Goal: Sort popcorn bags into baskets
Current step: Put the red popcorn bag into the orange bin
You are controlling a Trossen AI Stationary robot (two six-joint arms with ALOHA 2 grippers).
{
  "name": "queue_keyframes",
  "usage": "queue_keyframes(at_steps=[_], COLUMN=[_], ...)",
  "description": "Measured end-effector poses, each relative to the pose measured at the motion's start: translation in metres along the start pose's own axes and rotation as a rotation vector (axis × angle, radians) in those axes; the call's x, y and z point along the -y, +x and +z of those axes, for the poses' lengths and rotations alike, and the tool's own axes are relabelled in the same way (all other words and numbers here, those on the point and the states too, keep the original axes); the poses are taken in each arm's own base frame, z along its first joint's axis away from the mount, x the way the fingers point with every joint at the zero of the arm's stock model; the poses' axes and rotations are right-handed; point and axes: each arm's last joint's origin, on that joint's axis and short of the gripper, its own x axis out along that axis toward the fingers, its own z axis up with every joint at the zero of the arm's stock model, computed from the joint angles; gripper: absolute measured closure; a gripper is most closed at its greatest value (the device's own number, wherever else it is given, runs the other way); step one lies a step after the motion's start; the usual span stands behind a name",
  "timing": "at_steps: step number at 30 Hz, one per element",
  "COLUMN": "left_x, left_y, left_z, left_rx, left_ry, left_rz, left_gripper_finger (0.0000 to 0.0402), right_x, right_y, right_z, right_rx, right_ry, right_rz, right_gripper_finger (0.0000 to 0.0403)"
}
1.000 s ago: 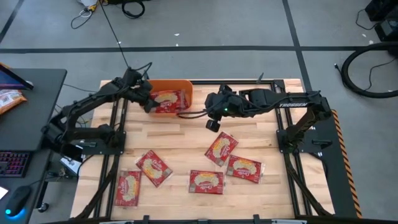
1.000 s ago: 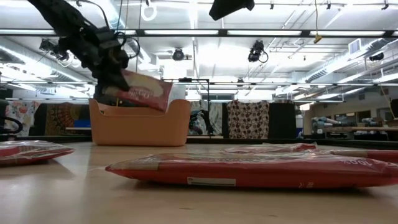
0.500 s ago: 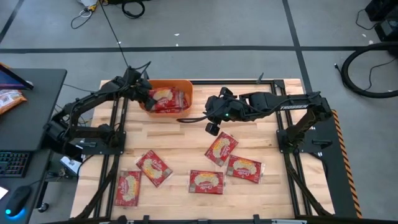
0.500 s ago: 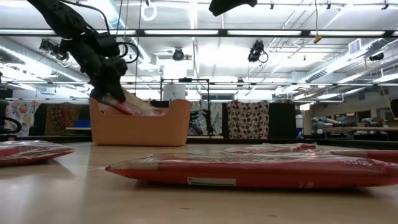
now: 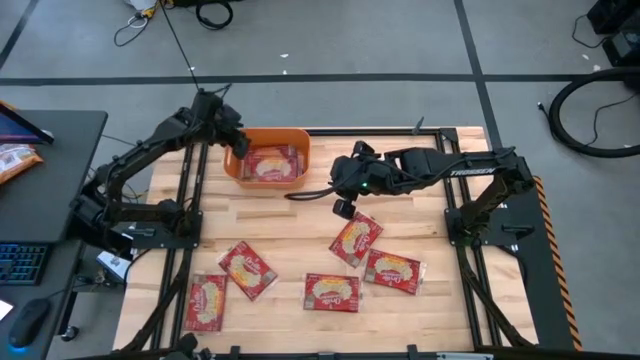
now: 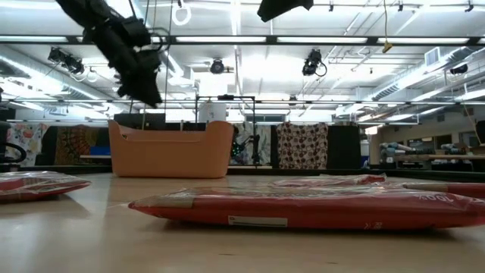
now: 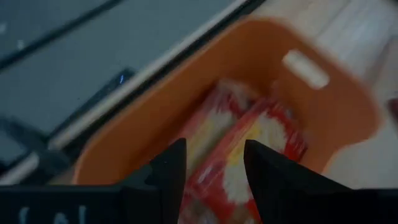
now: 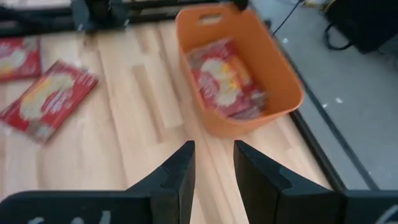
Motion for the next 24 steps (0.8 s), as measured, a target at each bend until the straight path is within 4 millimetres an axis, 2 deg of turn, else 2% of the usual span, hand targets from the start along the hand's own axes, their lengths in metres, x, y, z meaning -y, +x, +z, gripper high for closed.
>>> queue_keyframes(at_steps=[4, 9, 15, 20, 24], left_x=[0.012, 0.039, 0.082, 0.113, 0.137], left_y=[-0.009, -0.009, -0.009, -0.016, -0.019], left_z=[0.016, 0.016, -0.007, -0.03, -0.039], left_rx=[0.06, 0.04, -0.211, -0.431, -0.508], left_ry=[0.048, 0.044, 0.063, 0.116, 0.163], left_rz=[-0.131, -0.472, -0.69, -0.759, -0.759], left_gripper_finger=[0.0235, 0.0235, 0.0235, 0.0235, 0.0235], right_x=[0.001, -0.003, -0.006, -0.004, -0.004], right_y=[0.015, 0.037, 0.048, 0.05, 0.056], right_z=[-0.014, -0.037, -0.06, -0.069, -0.08], right_rx=[-0.086, -0.194, -0.318, -0.376, -0.409], right_ry=[0.013, 0.05, 0.03, 0.004, -0.018], right_rz=[0.06, 0.167, 0.223, 0.185, 0.182], right_gripper_finger=[0.0288, 0.0288, 0.0288, 0.0288, 0.0288])
